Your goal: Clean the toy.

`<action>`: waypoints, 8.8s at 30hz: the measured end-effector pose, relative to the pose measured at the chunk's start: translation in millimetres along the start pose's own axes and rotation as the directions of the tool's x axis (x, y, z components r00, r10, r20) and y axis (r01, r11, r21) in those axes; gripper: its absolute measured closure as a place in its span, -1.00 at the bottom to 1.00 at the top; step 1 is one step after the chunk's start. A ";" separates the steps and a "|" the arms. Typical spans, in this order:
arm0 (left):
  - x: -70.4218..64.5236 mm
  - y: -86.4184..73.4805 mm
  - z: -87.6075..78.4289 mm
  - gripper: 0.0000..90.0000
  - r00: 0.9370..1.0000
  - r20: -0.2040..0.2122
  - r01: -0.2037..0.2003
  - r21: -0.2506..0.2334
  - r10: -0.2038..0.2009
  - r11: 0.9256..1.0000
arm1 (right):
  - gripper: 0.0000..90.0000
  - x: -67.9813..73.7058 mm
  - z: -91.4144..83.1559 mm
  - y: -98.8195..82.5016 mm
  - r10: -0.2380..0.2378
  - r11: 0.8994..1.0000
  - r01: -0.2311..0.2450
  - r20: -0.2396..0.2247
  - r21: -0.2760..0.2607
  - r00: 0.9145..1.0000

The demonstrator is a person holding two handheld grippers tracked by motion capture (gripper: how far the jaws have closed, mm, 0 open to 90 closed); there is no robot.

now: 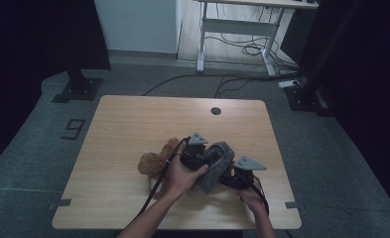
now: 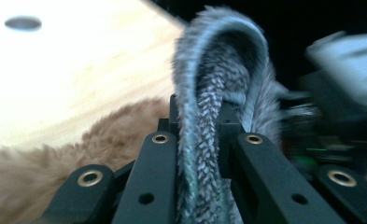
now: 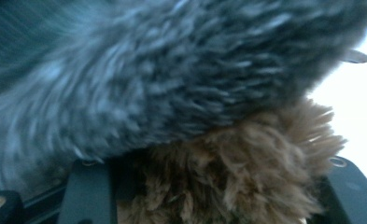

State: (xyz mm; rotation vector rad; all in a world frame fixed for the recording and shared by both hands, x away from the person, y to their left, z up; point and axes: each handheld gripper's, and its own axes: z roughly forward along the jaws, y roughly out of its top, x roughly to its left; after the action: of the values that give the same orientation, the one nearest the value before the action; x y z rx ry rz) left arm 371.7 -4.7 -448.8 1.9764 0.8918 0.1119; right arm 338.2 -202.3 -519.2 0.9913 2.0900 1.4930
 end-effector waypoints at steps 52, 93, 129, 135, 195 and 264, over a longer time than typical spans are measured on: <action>116.8 -60.1 -145.3 0.83 0.951 -0.260 0.140 -0.116 -0.166 0.983 | -0.06 -1.9 -0.4 -5.8 0.005 1.000 -0.005 0.025 -0.020 1.000; 121.1 -88.6 -132.5 0.82 0.946 -0.283 0.136 -0.092 -0.157 0.986 | -0.06 -1.1 -0.5 -6.8 0.004 1.000 -0.003 0.030 -0.027 1.000; -23.0 31.9 -34.0 0.83 0.994 0.090 -0.058 -0.053 0.062 0.997 | -0.06 -4.2 -0.4 -7.5 0.022 0.999 -0.021 0.028 -0.028 0.999; -16.9 18.0 -2.0 0.83 0.997 0.050 -0.064 0.050 0.062 0.997 | -0.06 -3.2 0.5 -7.6 0.025 0.999 -0.024 0.034 -0.028 0.999; 116.0 -44.8 -149.0 0.82 0.967 -0.210 0.123 -0.095 -0.141 0.988 | -0.04 -3.5 2.5 -6.7 0.032 0.999 -0.030 0.065 -0.038 0.997; 83.2 -103.6 -111.6 0.84 0.989 -0.001 0.144 -0.135 -0.146 0.980 | -0.24 10.2 17.1 1.8 0.101 0.970 -0.099 0.005 0.220 0.995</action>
State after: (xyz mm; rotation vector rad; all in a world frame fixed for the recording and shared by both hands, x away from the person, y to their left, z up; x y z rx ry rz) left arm 330.4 158.8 -489.5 1.7822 1.0064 0.0964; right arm 343.2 -183.3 -522.8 1.1896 2.2779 1.3314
